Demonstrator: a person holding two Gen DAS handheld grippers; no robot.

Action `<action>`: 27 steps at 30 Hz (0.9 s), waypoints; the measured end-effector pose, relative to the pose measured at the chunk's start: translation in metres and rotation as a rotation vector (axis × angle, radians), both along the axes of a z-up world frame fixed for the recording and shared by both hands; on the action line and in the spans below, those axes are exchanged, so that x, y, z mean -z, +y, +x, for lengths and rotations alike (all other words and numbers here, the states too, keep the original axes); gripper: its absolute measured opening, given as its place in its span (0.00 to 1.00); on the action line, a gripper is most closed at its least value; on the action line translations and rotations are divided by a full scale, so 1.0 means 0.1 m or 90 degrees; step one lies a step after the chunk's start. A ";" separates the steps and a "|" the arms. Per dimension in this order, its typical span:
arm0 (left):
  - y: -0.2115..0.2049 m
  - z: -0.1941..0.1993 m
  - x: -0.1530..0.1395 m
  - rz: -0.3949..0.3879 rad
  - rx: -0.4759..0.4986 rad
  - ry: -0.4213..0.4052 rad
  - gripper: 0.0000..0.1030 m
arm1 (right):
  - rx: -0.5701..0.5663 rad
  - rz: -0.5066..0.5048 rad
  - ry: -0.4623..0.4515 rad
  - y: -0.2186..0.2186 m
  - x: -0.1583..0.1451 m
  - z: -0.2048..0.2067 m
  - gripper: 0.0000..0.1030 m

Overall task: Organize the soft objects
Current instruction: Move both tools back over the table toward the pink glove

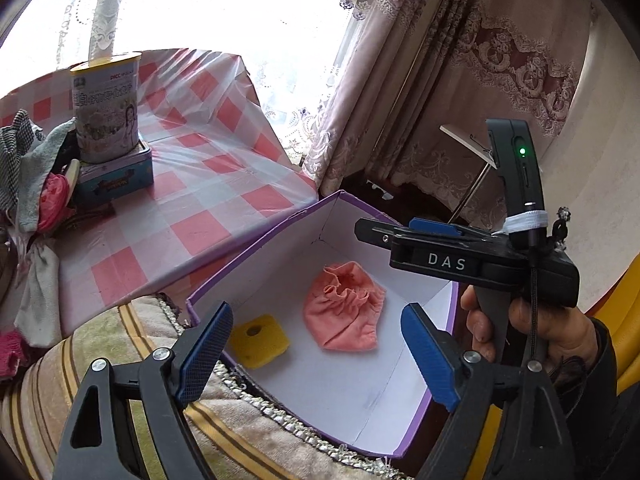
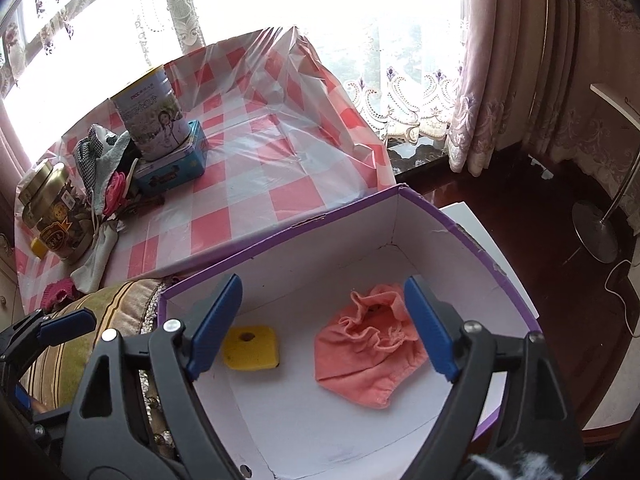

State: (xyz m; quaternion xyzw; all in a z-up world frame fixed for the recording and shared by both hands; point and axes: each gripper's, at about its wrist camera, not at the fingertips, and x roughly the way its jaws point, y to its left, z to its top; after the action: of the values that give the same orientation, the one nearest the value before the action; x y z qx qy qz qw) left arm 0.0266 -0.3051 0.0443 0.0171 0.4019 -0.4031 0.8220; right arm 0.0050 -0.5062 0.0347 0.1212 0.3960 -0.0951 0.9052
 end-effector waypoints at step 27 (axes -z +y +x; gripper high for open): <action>2.25 0.26 0.14 -0.045 -0.347 0.055 0.85 | -0.214 0.003 0.012 1.37 -0.08 0.63 0.87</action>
State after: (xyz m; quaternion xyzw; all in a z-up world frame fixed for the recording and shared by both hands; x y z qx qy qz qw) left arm 0.0524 -0.0805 0.0299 -0.1374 0.4117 -0.1816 0.8824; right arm 0.0680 -0.3691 0.0427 0.0544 0.4191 0.0574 0.9045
